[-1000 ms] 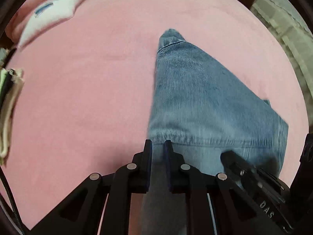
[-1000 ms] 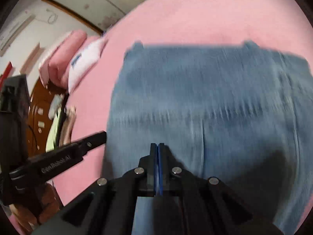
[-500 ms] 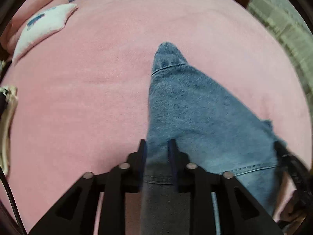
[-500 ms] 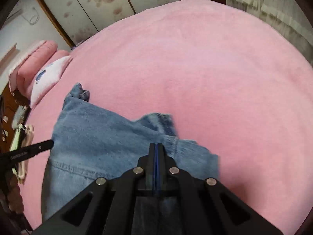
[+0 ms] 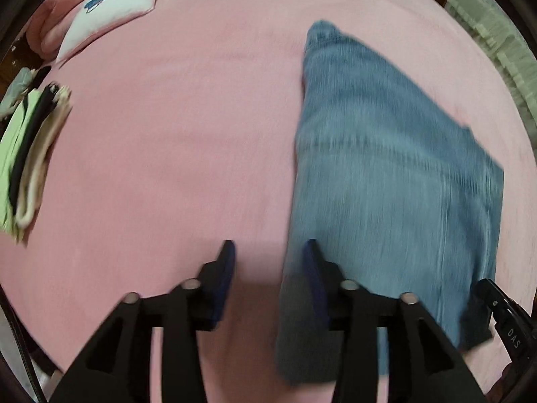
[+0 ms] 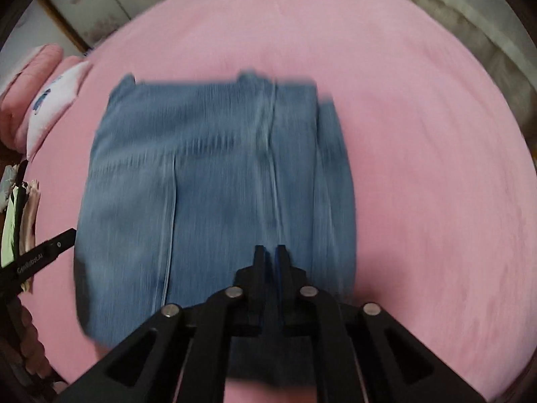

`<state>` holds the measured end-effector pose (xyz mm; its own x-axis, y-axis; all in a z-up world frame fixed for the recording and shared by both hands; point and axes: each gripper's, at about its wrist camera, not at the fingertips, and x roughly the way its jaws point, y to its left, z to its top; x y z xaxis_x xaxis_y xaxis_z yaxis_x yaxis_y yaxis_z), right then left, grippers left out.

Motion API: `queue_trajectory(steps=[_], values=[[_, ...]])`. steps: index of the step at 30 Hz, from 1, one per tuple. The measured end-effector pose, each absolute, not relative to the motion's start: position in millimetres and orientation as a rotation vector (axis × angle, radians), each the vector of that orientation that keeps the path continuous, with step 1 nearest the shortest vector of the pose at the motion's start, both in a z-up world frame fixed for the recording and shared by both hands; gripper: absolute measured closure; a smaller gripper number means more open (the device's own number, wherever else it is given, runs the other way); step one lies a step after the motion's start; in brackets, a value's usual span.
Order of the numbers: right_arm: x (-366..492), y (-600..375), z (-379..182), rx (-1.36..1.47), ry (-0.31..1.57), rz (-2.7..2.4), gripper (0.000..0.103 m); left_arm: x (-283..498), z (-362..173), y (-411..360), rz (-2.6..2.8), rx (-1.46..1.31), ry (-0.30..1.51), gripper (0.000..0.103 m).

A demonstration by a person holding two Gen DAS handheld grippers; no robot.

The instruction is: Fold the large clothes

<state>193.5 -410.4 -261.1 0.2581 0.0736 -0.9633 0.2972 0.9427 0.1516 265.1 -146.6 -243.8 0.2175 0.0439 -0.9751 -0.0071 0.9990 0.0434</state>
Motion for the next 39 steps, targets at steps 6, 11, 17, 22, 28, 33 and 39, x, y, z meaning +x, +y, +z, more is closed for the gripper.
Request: queue_trajectory(steps=[6, 11, 17, 22, 28, 33, 39], values=[[157, -382, -241, 0.249, 1.404, -0.161, 0.05, 223, -223, -147, 0.011, 0.045, 1.442, 0.04], [149, -364, -212, 0.209, 1.459, -0.114, 0.038, 201, -192, -161, -0.02, 0.11, 1.473, 0.024], [157, -355, -170, 0.203, 1.463, -0.125, 0.027, 193, -156, -172, -0.076, 0.11, 1.458, 0.016], [164, -354, -160, 0.205, 1.452, -0.143, 0.024, 192, -134, -181, -0.106, 0.088, 1.436, 0.015], [167, -361, -163, 0.245, 1.455, -0.15, 0.024, 196, -131, -188, -0.112, 0.108, 1.421, 0.015], [168, -374, -178, 0.282, 1.485, -0.142, 0.024, 201, -150, -188, -0.097, 0.111, 1.459, 0.015], [178, -413, -225, 0.436, 1.52, -0.123, 0.024, 227, -202, -173, -0.036, 0.052, 1.538, 0.015]])
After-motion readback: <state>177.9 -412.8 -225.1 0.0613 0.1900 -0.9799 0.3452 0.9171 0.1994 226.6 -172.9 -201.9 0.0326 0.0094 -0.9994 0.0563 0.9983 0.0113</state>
